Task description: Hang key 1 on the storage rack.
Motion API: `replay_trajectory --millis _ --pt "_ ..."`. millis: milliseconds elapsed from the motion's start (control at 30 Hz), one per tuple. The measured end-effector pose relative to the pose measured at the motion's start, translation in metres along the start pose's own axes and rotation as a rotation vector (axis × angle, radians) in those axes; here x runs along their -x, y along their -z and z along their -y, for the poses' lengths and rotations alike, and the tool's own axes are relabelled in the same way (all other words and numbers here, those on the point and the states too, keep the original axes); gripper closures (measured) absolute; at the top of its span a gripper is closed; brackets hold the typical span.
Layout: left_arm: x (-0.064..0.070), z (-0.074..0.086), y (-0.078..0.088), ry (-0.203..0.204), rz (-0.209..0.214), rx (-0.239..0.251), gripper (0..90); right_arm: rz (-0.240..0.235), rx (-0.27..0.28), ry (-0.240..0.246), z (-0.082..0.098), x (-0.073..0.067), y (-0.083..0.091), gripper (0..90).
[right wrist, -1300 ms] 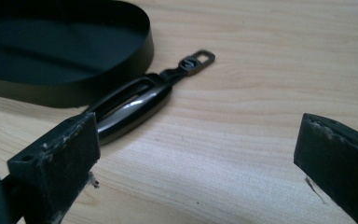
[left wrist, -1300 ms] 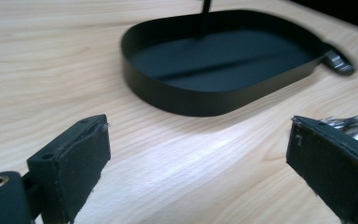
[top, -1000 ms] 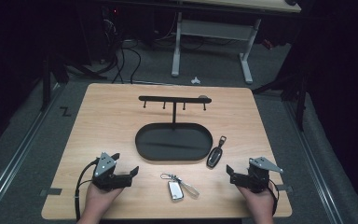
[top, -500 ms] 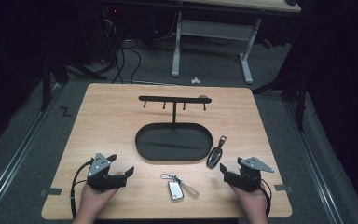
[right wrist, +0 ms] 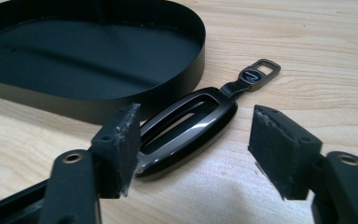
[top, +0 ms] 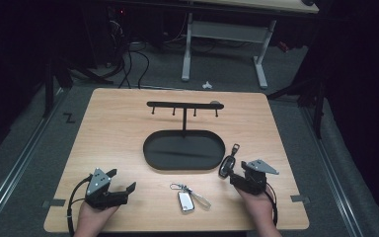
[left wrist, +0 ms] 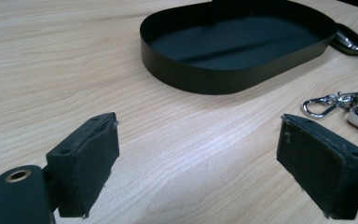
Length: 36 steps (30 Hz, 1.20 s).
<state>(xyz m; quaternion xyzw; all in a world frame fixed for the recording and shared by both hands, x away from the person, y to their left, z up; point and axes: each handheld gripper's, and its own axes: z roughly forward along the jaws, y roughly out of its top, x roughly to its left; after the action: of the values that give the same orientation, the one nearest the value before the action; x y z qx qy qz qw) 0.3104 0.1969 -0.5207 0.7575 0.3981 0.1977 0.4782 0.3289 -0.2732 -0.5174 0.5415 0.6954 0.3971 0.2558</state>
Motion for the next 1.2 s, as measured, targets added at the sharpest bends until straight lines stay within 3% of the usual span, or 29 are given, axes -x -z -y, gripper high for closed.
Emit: replay_trajectory --millis 200,267,733,833,967,1200 --pt "-0.002 0.002 0.004 0.004 0.000 0.003 13.5 0.042 -0.037 0.000 -0.002 -0.001 -0.009 38.3" --pt "-0.001 0.002 0.004 -0.002 0.004 -0.002 13.7 0.031 -0.051 -0.033 -0.003 0.000 -0.013 40.7" --pt "0.003 0.003 0.002 -0.025 0.022 -0.015 14.1 0.031 -0.113 -0.051 -0.002 -0.003 -0.022 48.2" --pt "0.004 0.003 0.002 -0.030 0.024 -0.018 14.2 0.032 -0.127 -0.051 -0.002 -0.003 -0.023 53.7" --pt "0.004 0.003 0.002 -0.031 0.023 -0.015 14.2 0.044 -0.151 -0.085 -0.004 0.000 -0.021 70.4" --pt "0.003 0.003 0.004 -0.032 0.025 -0.012 14.3 0.093 -0.155 -0.074 -0.003 0.008 -0.016 80.3"
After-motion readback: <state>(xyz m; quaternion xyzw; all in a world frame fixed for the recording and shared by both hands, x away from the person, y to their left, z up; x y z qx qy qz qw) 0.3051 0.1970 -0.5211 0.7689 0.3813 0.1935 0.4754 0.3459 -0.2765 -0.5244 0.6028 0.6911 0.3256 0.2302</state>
